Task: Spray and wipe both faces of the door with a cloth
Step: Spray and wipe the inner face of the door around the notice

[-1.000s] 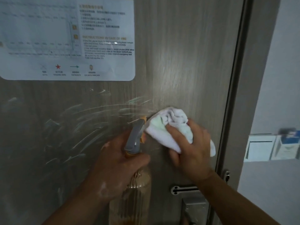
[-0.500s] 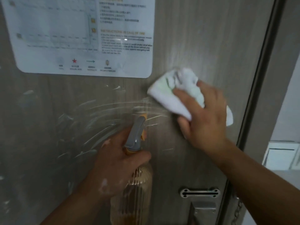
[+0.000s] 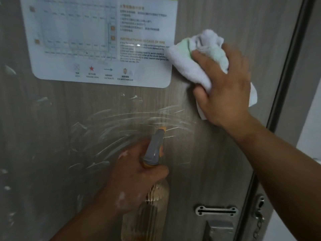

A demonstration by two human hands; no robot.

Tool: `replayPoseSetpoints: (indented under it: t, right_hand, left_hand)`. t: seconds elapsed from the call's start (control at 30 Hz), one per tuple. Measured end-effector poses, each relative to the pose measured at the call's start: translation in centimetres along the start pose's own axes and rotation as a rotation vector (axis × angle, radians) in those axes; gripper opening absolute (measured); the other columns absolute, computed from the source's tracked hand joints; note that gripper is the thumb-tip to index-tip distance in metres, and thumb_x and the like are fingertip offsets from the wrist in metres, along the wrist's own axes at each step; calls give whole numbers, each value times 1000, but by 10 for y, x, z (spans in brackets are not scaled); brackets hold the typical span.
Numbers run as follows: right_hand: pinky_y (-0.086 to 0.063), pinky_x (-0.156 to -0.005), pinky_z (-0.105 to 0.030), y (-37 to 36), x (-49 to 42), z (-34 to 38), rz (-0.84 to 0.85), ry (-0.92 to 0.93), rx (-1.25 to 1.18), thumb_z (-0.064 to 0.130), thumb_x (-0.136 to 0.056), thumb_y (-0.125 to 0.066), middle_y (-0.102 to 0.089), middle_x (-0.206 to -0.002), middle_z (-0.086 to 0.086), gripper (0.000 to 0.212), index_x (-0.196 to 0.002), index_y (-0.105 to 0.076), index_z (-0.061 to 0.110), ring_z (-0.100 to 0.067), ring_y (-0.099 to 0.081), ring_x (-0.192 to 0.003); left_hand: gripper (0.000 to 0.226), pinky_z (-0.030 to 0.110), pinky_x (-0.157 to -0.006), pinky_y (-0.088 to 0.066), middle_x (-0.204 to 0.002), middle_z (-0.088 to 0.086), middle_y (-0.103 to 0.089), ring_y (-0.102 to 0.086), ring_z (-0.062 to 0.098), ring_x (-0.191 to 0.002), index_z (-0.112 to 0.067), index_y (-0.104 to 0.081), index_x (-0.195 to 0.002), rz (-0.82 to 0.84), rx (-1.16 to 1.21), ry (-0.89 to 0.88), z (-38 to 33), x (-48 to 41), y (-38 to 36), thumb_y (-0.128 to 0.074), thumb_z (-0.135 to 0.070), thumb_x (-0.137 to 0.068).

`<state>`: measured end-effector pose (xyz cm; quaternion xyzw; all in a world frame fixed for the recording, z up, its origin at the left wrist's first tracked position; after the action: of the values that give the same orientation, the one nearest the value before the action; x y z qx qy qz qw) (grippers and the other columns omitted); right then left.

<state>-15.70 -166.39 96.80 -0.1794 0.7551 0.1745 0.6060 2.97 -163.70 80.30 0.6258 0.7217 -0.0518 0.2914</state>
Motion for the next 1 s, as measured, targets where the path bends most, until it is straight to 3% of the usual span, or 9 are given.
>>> replayPoseSetpoints:
  t: [0.23,0.33,0.4,0.5,0.57,0.73,0.8,0.9,1.0]
  right_hand:
    - [-40,-95,-52,-7,55,23,86,61,-29,35,-91,-64,-49,-143,-28,59,-148,-57,24,-48,-52,-118]
    - [-44,-93,-55,-20,146,53,260,213,-74,44,-95,-61,-51,-141,-21,57,-149,-55,30,-48,-58,-115]
    - [-47,-93,-56,-28,187,65,368,307,-45,53,-97,-58,-52,-141,-17,57,-150,-52,35,-46,-62,-113]
    - [-44,-92,-54,-27,167,61,339,289,-45,55,-99,-54,-59,-137,-19,53,-147,-57,34,-44,-61,-113]
    - [-42,-89,-51,-21,121,55,251,209,-51,51,-99,-55,-59,-136,-22,51,-146,-58,31,-43,-58,-113]
    - [-39,-88,-49,-22,49,46,118,87,-10,40,-93,-64,-58,-137,-19,46,-138,-66,31,-42,-55,-112]
    - [-40,-88,-50,-23,66,52,136,114,-31,42,-96,-61,-59,-137,-19,46,-140,-65,31,-43,-55,-112]
    - [-42,-90,-53,-32,128,70,272,248,-50,49,-95,-61,-59,-139,-18,53,-146,-58,34,-45,-58,-113]
    - [-47,-90,-55,-39,159,77,360,350,-27,52,-92,-68,-63,-135,-16,56,-144,-59,34,-43,-63,-111]
  left_hand:
    - [31,40,-51,-50,-49,-7,-48,-49,19,-46,-21,-69,-94,-68,19,1,6,7,17,-78,-17,-65]
    - [36,60,-59,-58,-58,7,-64,-64,43,-59,-30,-73,-95,-113,35,19,14,10,32,-75,-22,-61]
    - [32,61,-60,-55,-59,8,-66,-64,42,-59,-30,-73,-91,-114,15,0,15,14,38,-76,-21,-61]
    - [27,39,-57,-57,-57,6,-66,-63,27,-51,-25,-73,-87,-119,-15,-18,13,17,44,-84,-7,-69]
    - [26,24,-47,-49,-54,9,-59,-55,14,-47,-19,-71,-84,-125,-27,-16,10,18,47,-81,2,-72]
    - [28,60,-52,-51,-67,32,-56,-57,54,-59,-21,-70,-90,-96,89,20,14,18,45,-79,-2,-72]
    - [30,66,-52,-48,-69,36,-56,-56,58,-60,-23,-71,-92,-109,123,33,17,18,47,-76,-10,-65]
    - [32,62,-56,-53,-62,20,-62,-61,49,-60,-31,-74,-91,-151,68,16,19,20,54,-75,-19,-61]
    - [28,47,-54,-53,-53,1,-59,-58,23,-49,-32,-72,-86,-127,69,16,17,28,56,-73,-20,-61]
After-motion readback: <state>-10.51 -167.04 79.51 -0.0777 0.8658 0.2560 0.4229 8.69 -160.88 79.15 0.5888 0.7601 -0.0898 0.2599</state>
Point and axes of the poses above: each hand's wrist, its own x-axis away from the middle knuckle, its own y-axis out of the back of the hand, z = x × y, the point moved 10 cm from there along -x, towards the middle knuckle
